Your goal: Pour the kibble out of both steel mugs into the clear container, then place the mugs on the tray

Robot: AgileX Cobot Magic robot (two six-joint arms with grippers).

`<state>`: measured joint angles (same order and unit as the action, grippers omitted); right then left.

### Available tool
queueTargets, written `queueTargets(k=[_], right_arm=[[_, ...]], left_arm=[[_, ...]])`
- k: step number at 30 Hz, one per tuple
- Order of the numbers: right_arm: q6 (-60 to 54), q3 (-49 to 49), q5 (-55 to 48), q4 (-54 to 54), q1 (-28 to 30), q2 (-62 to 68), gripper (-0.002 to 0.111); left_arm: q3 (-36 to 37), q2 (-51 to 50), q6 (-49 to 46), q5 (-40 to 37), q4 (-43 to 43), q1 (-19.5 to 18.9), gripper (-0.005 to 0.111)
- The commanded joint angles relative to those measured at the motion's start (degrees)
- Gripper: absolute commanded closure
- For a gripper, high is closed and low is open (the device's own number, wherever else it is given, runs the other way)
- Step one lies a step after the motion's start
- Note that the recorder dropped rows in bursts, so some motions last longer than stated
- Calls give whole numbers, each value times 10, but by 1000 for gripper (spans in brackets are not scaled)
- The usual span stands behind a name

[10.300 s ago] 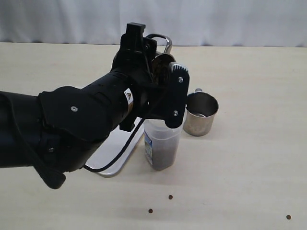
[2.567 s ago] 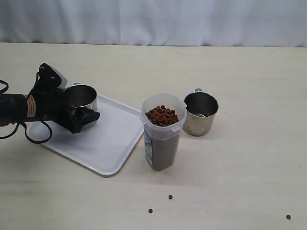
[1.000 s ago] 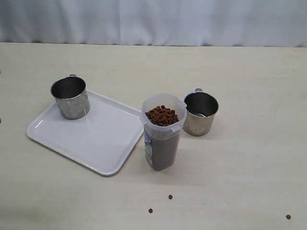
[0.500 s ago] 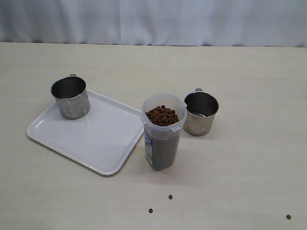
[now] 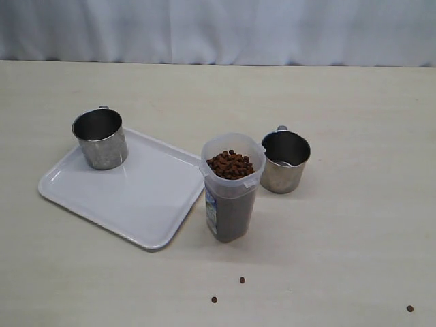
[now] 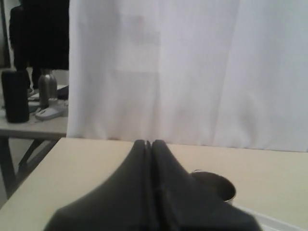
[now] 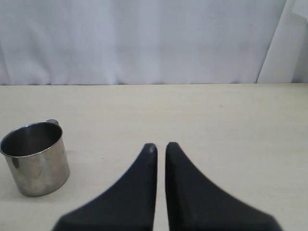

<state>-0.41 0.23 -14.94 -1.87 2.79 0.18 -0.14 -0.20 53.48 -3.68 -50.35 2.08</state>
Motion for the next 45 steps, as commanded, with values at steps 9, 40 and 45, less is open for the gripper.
queueTargets(k=[9,40,45], right_arm=[[0,-2,1,1,4,-2,103],[0,-2,1,1,4,-2,103],[-21,-2,1,-33,4,-2,103]], left_arm=[[1,2,-484,-62,477,-1,107],[1,2,-523,-71,510,-1,107],[1,2,-523,-71,510,-1,107]])
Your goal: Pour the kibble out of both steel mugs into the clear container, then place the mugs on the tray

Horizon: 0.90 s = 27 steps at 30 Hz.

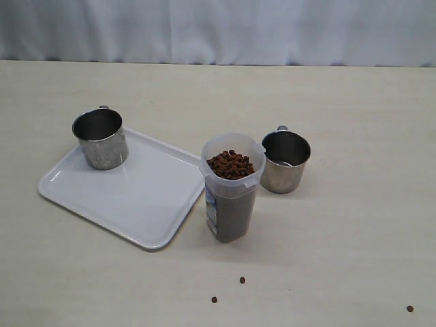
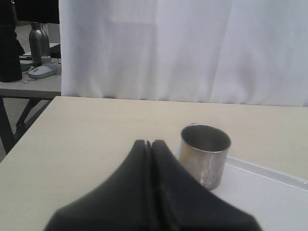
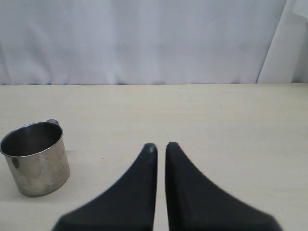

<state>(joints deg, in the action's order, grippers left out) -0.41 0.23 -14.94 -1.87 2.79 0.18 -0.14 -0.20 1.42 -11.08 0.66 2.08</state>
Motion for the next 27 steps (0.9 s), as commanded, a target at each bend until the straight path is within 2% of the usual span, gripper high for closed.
queueTargets(k=[1,6,12,17,18,20,22,23,25,27], right_arm=[[-28,-2,1,-45,4,-2,103],[-30,-2,3,-50,4,-2,103],[-46,-2,94,-50,4,-2,103],[-46,-2,107,-50,4,-2,103],[-46,-2,119,-47,4,-2,103],[-42,-2,226,-35,4,-2,103],[4,-2,292,-37,4,-2,103],[46,-2,288,-64,4,-2,103],[107,-2,259,-143,2,20,103],[202,-2,281,-236,-16,92,103]], left_arm=[[1,2,-3,2,0,-1,107],[1,2,-3,2,0,-1,107],[1,2,-3,2,0,-1,107],[1,2,-3,2,0,-1,107],[1,2,-3,2,0,-1,107],[1,2,-3,2,0,-1,107],[1,2,-3,2,0,-1,107],[1,2,-3,2,0,-1,107],[1,2,-3,2,0,-1,107],[1,2,-3,2,0,-1,107]])
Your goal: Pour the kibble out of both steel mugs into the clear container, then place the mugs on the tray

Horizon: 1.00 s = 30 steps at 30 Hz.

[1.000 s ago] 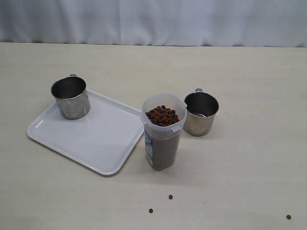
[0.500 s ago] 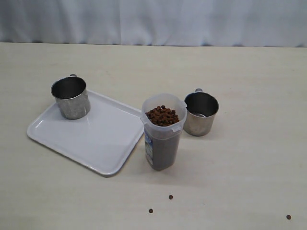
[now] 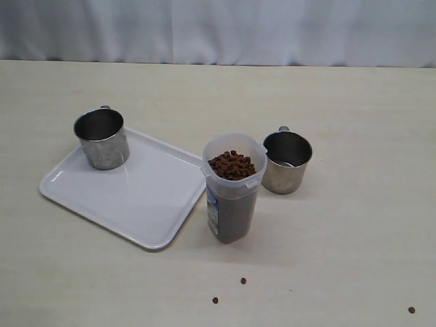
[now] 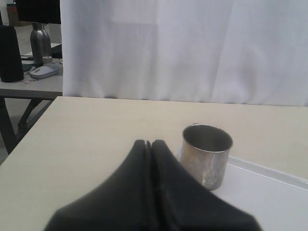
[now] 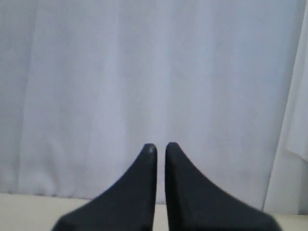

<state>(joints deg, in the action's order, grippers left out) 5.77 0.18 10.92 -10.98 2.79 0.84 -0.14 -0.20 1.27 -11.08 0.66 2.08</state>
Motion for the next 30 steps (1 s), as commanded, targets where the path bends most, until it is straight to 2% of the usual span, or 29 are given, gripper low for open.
queueTargets(k=[1,3,4,5,6,7,9,11,12,17,26,30], right_arm=[[184,-2,54,-193,-29,135,103],[207,-2,139,-314,-62,252,103],[193,-2,170,-330,-74,303,103],[164,-2,196,-313,-83,368,102],[105,-2,241,-254,-90,482,94],[88,7,265,-219,-90,544,87],[72,33,305,-199,-90,647,64],[72,89,344,-215,-90,791,15],[71,128,337,-223,-90,864,0],[71,214,342,-286,-90,998,0],[71,313,342,-328,-90,1092,0],[71,339,375,-338,-90,1130,0]], left_arm=[[1,2,-1,2,0,-1,107],[1,2,-1,2,0,-1,107],[1,2,-1,2,0,-1,107],[1,2,-1,2,0,-1,107],[1,2,-1,2,0,-1,107],[1,2,-1,2,0,-1,107],[1,2,-1,4,0,-1,107],[1,2,-1,4,0,-1,107],[1,2,0,4,0,-1,107],[1,2,0,4,0,-1,107],[1,2,0,4,0,-1,107],[1,2,0,4,0,-1,107]])
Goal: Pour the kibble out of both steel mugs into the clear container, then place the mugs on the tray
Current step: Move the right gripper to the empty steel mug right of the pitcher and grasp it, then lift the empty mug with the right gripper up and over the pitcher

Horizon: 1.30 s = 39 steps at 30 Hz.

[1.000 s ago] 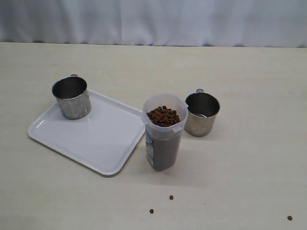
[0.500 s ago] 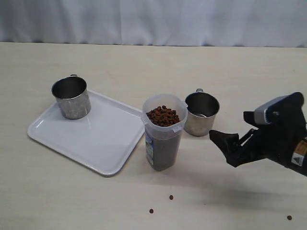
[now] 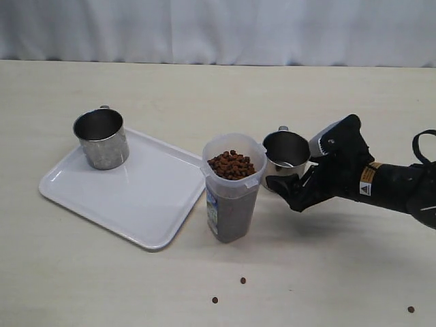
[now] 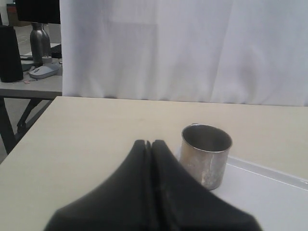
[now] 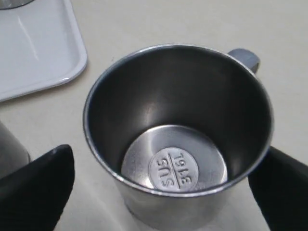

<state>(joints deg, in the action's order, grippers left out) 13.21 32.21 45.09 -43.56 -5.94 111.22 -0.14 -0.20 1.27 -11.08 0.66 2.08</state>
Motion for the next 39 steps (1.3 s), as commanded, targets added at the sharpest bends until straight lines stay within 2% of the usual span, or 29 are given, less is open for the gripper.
queueTargets(k=[1,7,9,10,12,14,16,21,27,32,34,36,39], right_arm=[[-4,23,37,-12,-3,31,0],[-5,35,44,-23,-3,44,0],[-5,37,47,-18,-3,44,5],[-5,37,47,-11,-3,44,11],[-5,37,47,11,-3,44,30],[-4,37,47,10,-3,44,60],[-4,37,47,-3,-3,38,100],[-8,17,48,-4,-2,-41,103],[-33,-6,42,19,-2,-217,104],[102,10,56,-116,-13,-339,104],[141,22,54,-141,-50,-362,104],[140,33,38,-139,-112,-362,104],[139,71,-58,-137,-216,-338,104]], left_arm=[[1,2,0,4,0,-1,107],[1,2,0,4,0,-1,107],[1,2,0,4,0,-1,107],[1,2,0,4,0,-1,107],[1,2,0,3,0,-1,107],[1,2,0,3,0,-1,107],[1,2,0,3,0,-1,107],[1,2,0,3,0,-1,107],[1,2,0,3,0,-1,107],[1,2,0,3,0,-1,107],[1,2,0,3,0,-1,107],[1,2,0,3,0,-1,107],[1,2,0,3,0,-1,107]])
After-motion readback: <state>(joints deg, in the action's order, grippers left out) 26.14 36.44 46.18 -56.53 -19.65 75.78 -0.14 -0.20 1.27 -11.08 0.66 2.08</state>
